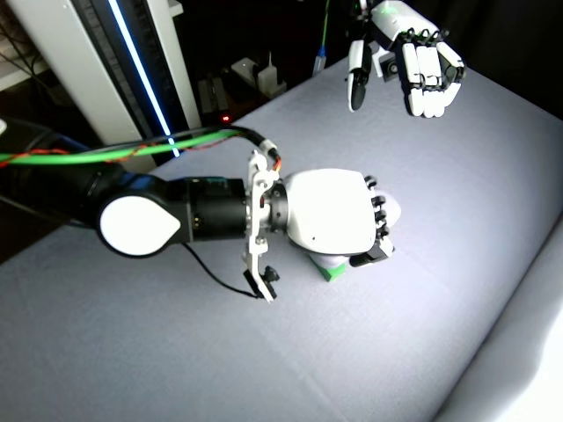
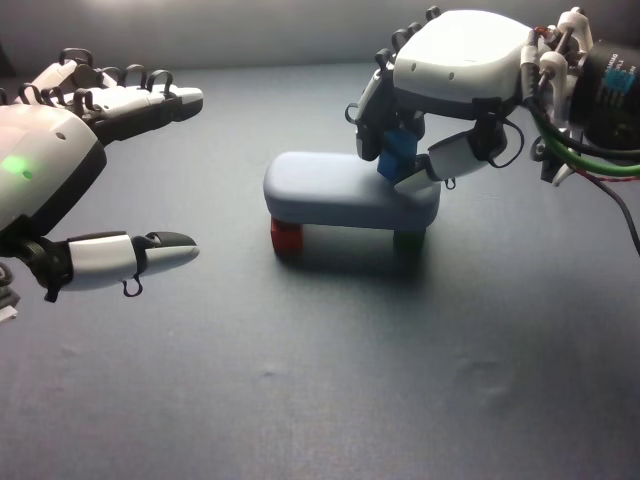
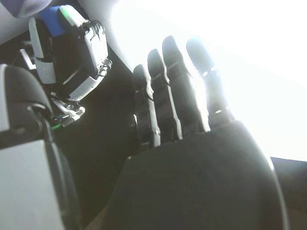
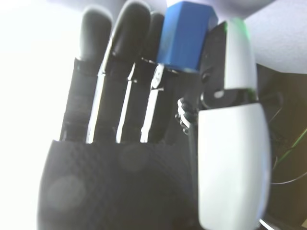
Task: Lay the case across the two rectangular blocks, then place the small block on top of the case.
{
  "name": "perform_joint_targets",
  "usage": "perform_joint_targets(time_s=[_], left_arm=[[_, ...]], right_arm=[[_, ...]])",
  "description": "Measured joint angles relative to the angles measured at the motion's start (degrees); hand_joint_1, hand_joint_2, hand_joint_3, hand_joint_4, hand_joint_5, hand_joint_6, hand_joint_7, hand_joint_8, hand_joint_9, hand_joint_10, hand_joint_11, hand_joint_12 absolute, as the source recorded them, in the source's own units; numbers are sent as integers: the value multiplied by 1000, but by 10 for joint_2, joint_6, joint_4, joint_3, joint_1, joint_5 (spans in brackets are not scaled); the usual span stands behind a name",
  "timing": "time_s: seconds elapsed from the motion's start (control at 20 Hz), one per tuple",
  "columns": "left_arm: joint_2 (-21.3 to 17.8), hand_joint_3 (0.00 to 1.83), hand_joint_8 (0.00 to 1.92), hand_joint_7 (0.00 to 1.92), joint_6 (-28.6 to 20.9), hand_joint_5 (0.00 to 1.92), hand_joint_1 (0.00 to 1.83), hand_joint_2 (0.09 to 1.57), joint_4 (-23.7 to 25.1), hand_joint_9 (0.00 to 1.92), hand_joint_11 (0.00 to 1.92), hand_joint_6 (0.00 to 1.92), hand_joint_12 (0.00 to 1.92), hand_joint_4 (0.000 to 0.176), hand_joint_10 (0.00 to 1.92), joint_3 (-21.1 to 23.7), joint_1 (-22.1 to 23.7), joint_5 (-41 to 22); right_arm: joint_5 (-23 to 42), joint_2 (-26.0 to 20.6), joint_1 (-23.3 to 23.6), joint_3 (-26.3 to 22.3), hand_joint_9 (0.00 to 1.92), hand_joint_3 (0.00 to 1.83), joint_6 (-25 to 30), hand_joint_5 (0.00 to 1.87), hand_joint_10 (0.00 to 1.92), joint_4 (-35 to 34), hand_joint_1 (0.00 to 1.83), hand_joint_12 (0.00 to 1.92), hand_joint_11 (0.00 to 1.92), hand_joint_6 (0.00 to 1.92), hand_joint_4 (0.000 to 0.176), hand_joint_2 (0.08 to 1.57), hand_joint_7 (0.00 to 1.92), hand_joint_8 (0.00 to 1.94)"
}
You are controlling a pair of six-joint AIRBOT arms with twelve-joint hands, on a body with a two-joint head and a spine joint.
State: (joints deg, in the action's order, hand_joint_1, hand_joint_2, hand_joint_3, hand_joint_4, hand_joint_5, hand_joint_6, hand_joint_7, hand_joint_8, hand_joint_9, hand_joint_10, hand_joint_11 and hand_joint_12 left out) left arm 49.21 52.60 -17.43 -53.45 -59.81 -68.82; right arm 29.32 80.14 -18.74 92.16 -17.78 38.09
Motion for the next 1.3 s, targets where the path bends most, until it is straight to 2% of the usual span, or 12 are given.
perform_joint_targets(time_s=[0.05,0.1,0.15,0.25,0.55,0.6,0.65,0.75,0.8,0.9,1.05,1.3], left_arm=[[2,0,0,452,0,451,947,935,-1,458,0,3,1126,0,0,0,0,-1],[3,0,2,455,0,460,955,934,-2,458,0,6,1124,0,0,0,0,0],[5,0,2,458,-1,461,943,931,0,460,0,5,1124,0,1,0,0,2],[5,1,0,452,-2,457,928,939,2,454,0,2,1105,0,2,0,0,2],[5,0,1,447,-2,453,953,939,0,446,0,1,1094,0,0,0,0,2],[5,0,0,445,-2,452,943,937,0,447,0,1,1093,0,1,0,0,2],[5,0,0,444,-2,454,947,936,0,440,0,1,1075,0,1,0,0,2],[5,0,2,451,-2,447,948,934,0,455,0,0,1117,0,6,0,0,2],[5,0,2,454,-2,451,953,935,0,462,0,1,1147,0,7,0,0,2],[5,3,5,472,-3,458,931,949,0,473,0,2,1176,0,8,0,0,2],[5,1,2,469,-6,412,940,952,0,464,0,0,1184,0,2,0,-4,-1],[0,0,0,359,-14,324,852,945,-1,406,0,0,1233,0,1,4,-6,-16]], right_arm=[[-1,1,0,0,1008,2,0,926,506,1,1235,1313,671,992,0,1095,1108,852],[-2,1,0,0,920,0,0,815,450,1,1203,1324,580,470,0,1012,930,489],[0,1,0,0,876,0,0,810,439,1,1193,1316,530,185,0,989,910,310],[-1,1,0,0,823,0,-3,813,441,1,1177,1302,491,16,0,990,925,154],[-1,1,0,0,794,0,-3,775,422,1,1127,1276,475,0,0,987,909,64],[-1,1,0,0,713,0,-3,647,380,1,1024,1270,461,0,0,975,744,13],[-2,1,0,0,639,0,-3,537,279,2,947,1266,384,0,12,952,599,2],[-4,1,0,-2,390,0,-4,248,64,1,770,1095,150,0,85,884,341,0],[-5,1,0,-5,301,0,-4,143,17,1,706,1036,29,0,87,862,246,0],[8,1,0,-17,195,0,-4,53,4,-9,695,776,0,1,133,842,191,3],[44,-7,0,-33,149,4,-4,31,4,-38,742,470,0,0,127,885,168,2],[101,-66,0,-74,148,1,-36,38,5,-87,725,445,0,1,131,875,132,1]])
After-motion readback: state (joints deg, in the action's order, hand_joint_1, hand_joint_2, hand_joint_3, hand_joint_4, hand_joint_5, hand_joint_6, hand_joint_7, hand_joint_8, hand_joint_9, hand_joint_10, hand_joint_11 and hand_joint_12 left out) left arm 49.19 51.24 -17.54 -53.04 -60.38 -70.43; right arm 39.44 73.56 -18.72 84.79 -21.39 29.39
